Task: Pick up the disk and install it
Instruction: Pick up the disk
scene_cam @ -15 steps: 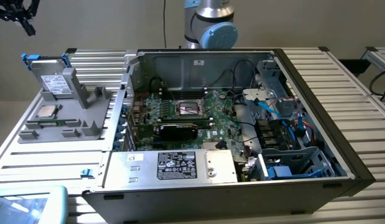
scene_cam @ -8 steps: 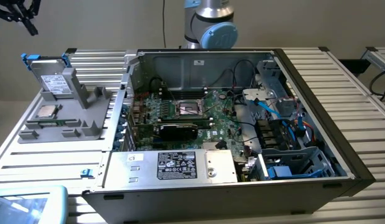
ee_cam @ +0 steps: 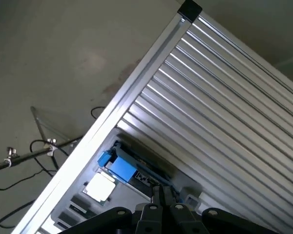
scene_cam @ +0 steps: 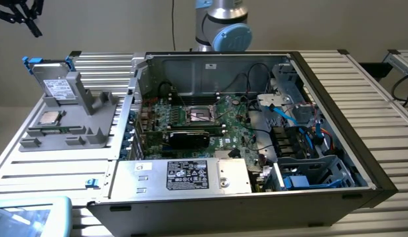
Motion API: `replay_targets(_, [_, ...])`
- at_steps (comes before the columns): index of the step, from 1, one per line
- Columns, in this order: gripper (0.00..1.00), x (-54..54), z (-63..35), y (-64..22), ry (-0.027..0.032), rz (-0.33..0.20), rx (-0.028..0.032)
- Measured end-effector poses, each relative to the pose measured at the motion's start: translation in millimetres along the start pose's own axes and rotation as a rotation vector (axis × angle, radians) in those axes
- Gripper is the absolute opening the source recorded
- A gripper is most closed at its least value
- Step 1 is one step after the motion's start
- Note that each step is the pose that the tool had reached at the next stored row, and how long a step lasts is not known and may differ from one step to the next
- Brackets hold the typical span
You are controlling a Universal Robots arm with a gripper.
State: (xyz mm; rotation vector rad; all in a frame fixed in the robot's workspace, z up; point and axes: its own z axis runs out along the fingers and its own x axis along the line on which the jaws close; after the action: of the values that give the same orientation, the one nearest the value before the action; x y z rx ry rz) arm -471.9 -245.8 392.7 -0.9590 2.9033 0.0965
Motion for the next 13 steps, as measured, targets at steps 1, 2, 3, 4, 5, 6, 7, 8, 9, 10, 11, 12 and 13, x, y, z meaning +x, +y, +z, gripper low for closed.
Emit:
replay_targets(1, [0.11,0.0,0.0,0.0,0.0007,-0.018,-0.0018])
replay_targets(2, [0.11,0.0,0.0,0.0,0.0013,-0.036,-0.0036])
replay_targets(3, [0.11,0.0,-0.1,0.0,0.0020,-0.054,-0.0054])
replay_targets(4, [0.11,0.0,0.0,0.0,0.0027,-0.072,-0.0070])
replay_targets(5, [0.11,0.0,-0.1,0.0,0.0053,-0.087,-0.0073])
replay_targets(6, [0.11,0.1,-0.1,0.0,0.0096,-0.098,-0.0061])
replay_targets(7, [0.11,0.1,0.0,0.0,0.0141,-0.109,-0.0039])
replay_targets(8, [0.11,0.1,0.1,0.0,0.0182,-0.121,-0.0021])
replay_targets(9, [0.11,0.2,0.1,0.1,0.0221,-0.133,-0.0004])
replay_targets(10, [0.11,0.2,0.2,0.0,0.0248,-0.147,0.0000])
replay_targets(11, [0.11,0.2,0.2,0.0,0.0261,-0.165,-0.0008])
replay_targets(12, [0.11,0.2,0.3,0.1,0.0270,-0.183,-0.0022])
replay_targets(13, [0.11,0.2,0.3,0.1,0.0280,-0.200,-0.0041])
